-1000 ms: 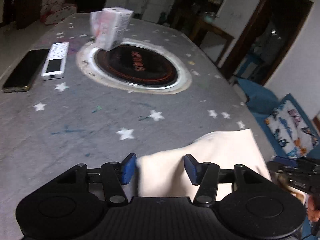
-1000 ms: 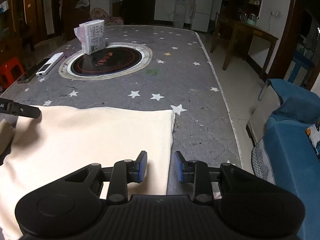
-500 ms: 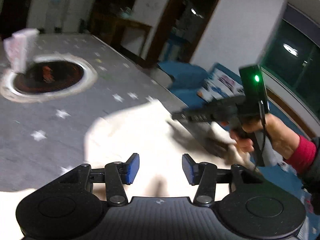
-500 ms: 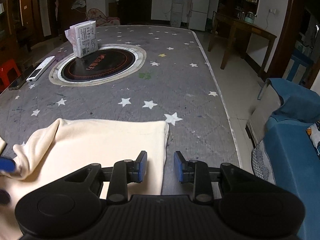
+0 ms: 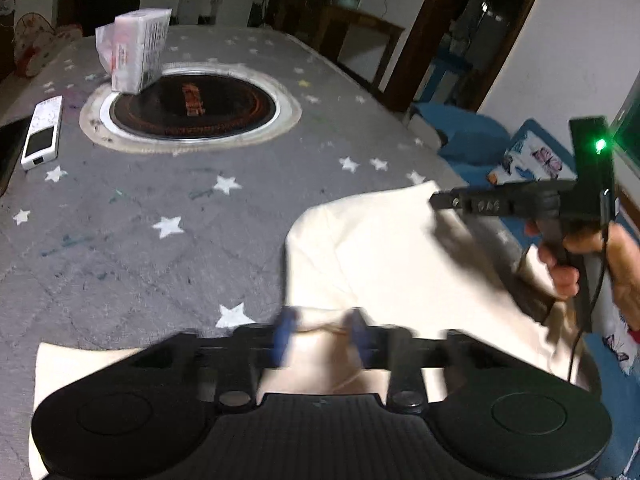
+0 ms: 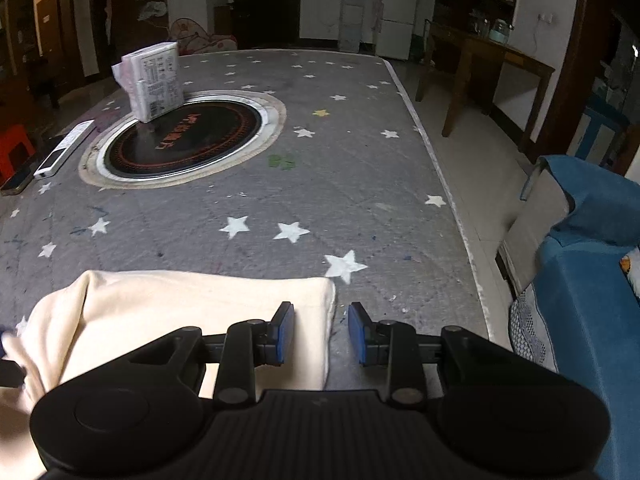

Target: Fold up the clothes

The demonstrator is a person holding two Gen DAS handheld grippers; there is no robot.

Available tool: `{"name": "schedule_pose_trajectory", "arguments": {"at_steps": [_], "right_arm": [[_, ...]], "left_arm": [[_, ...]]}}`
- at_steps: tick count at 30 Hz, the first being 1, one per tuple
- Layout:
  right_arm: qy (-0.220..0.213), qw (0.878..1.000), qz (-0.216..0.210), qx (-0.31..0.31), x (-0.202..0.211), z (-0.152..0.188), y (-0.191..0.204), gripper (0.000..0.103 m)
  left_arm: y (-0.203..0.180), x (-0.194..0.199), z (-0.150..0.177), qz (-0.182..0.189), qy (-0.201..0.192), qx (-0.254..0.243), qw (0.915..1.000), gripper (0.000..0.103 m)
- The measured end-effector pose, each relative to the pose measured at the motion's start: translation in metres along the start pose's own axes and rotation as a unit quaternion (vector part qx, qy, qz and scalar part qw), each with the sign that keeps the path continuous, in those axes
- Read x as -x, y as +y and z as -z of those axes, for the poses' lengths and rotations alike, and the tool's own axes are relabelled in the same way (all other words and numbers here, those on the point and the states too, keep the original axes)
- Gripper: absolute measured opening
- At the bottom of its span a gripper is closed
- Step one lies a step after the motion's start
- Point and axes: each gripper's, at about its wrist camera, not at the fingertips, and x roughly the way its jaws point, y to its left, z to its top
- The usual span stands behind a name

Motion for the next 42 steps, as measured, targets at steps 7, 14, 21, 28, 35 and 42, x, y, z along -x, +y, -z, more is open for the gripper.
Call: {"name": "schedule_pose_trajectory", "arguments": {"at_steps": [7,14,21,28,35,42], "right_arm": [[0.005,1.0,-0.003,-0.006,-0.006,-0.004,-0.004,0.029],[0.013,1.0,-0.016,-0.004,-0.018,-0.007,0.002,0.027],[0.009,1.0,-0.016,0.006,-0.023,-0.014,0.011,0.014],[0.009,1.0,-0.008,0.026,-0.026,-0.019,0.02,0.013],[0.006,0.999,-0.011,0.037,-0.037,-0.032,0.033,0.011],[-0.001,0.998,-0.039,0.046,-0.061,-0.057,0.065,0.012]], "left_arm": [[0.015,0.012,-0.019,-0.086,-0.049,-0.037,0.9944,0.012],[0.06,0.006,-0.034,-0.141,-0.04,-0.009,0.9891,0.003],[0.074,0.014,-0.035,-0.072,-0.031,0.05,0.9957,0.017],[0.055,-0.018,-0.036,-0.123,-0.015,0.004,0.9923,0.023],[0.068,-0.018,-0.037,-0.183,-0.027,-0.017,0.9827,0.01],[0.113,-0.011,-0.046,-0.228,-0.032,0.001,0.9732,0.01]]}}
